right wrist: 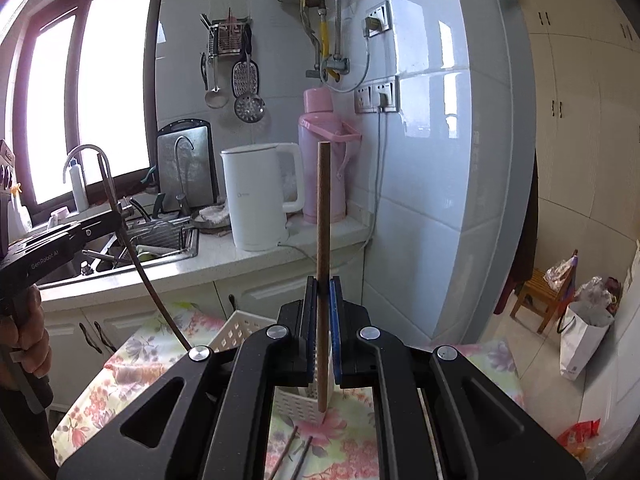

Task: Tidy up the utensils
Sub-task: 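Lift both chopsticks upright and lower them into the basket, then open both tools to release the chopsticks inside the basket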

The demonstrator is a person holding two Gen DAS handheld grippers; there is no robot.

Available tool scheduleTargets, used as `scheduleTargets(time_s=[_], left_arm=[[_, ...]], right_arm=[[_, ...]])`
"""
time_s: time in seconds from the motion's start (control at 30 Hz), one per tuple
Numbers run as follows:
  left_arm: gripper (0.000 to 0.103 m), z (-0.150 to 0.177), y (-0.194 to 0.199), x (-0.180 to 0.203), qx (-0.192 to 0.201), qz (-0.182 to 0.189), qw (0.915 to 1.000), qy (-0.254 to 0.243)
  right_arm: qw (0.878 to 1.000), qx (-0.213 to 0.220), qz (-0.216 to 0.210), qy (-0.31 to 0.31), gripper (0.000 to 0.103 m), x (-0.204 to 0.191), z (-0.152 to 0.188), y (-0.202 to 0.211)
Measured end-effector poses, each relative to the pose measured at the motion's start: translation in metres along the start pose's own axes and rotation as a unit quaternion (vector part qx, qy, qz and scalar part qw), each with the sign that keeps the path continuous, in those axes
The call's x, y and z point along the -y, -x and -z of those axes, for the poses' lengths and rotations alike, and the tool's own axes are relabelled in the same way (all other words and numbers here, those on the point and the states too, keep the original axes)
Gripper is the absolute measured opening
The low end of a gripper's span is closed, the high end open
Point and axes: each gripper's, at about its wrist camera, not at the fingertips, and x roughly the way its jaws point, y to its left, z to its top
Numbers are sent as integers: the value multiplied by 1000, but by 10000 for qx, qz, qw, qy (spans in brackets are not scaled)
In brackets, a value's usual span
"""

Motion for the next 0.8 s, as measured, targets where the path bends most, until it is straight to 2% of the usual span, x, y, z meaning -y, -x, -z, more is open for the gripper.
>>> scheduleTargets(time_s=[0.13,0.33,0.8], left_arm=[[6,-15,-9,10,97,118,9999,-62],[6,-17,-29,23,51,262,9996,-106],[6,44,-96,20,-721,186,9972,8]], right_arm=[[10000,44,-80,28,7,-5,-15,-12],[9999,-102,-134,10,7,-11,-16,-37],[9976,-674,-125,-74,7,-5,22,-85]])
